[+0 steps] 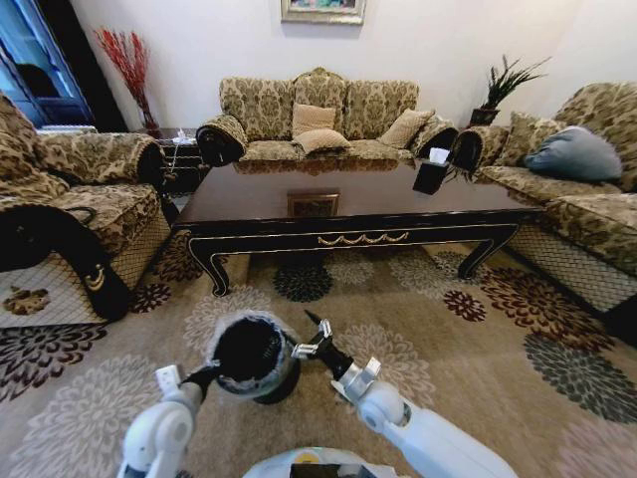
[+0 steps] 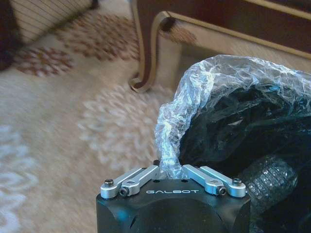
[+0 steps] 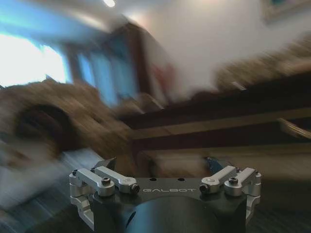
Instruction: Move to the front of the table and pick up the trash from the floor, then place it into the trash bin.
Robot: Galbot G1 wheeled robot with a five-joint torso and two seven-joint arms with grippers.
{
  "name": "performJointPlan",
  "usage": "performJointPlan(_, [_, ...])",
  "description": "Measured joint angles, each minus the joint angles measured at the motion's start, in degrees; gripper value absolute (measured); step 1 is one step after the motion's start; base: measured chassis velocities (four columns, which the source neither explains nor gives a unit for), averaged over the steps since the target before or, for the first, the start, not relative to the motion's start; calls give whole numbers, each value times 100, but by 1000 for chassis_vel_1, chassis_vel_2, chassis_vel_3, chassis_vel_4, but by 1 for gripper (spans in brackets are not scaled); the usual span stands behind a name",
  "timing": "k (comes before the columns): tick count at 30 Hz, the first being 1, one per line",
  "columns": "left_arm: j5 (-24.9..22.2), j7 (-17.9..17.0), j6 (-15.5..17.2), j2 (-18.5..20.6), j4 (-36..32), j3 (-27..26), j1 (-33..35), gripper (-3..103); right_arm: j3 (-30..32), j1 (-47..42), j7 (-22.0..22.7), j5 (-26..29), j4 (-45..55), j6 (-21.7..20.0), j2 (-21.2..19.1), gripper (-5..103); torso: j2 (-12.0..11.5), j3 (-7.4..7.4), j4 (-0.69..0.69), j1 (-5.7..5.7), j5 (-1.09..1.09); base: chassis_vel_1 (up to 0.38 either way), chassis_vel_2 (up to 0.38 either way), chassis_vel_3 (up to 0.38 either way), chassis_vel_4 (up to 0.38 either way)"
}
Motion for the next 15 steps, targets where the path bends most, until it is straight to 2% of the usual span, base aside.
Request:
performJointPlan(2, [-236,-91,0,53,-51,-190,-71,2,118,12,607,-120,-179,-517,-6,100,0,0,0,0,0,0,0,0,0])
performJointPlan(4, [-344,-118,-4,128,-96,-390,-140,2,183,20,1273,-20,-415,-1237,-54,100,0,0,-3,0,0,0,0,0,0])
performJointPlan(5, [-344,-118,-4,128,-96,-390,-140,2,183,20,1273,-20,-415,-1237,-54,100,0,0,-3,0,0,0,0,0,0])
performJointPlan(6, [-366,-118,-4,150,-105,-436,-152,2,186,26,1488,119,-463,-1493,-72,100,0,0,-2,0,0,0,0,0,0])
performJointPlan(7, [-403,-118,-3,184,-121,-493,-167,2,170,53,1914,494,-515,-1953,-87,100,0,0,-2,0,0,0,0,0,0])
performJointPlan(9, [-418,-111,-3,228,-141,-541,-176,2,89,121,2490,1156,-544,-2515,-76,100,0,0,-2,0,-1,0,0,0,0])
performJointPlan(10, [-418,-111,-3,228,-141,-541,-176,2,89,121,2490,1156,-544,-2515,-76,100,0,0,-2,0,-1,0,0,0,0])
performJointPlan(12, [-422,-96,-3,258,-182,-553,-177,2,-73,230,2951,1658,-589,-2889,-12,100,0,0,0,0,0,0,0,0,0])
performJointPlan(14, [-422,-89,-3,265,-197,-551,-176,2,-128,257,3056,1777,-599,-2965,11,100,0,0,0,0,0,0,0,0,0])
performJointPlan(15, [-422,-85,-3,271,-220,-541,-174,2,-226,295,3273,1973,-613,-3088,49,100,1,0,0,0,-1,0,0,0,0])
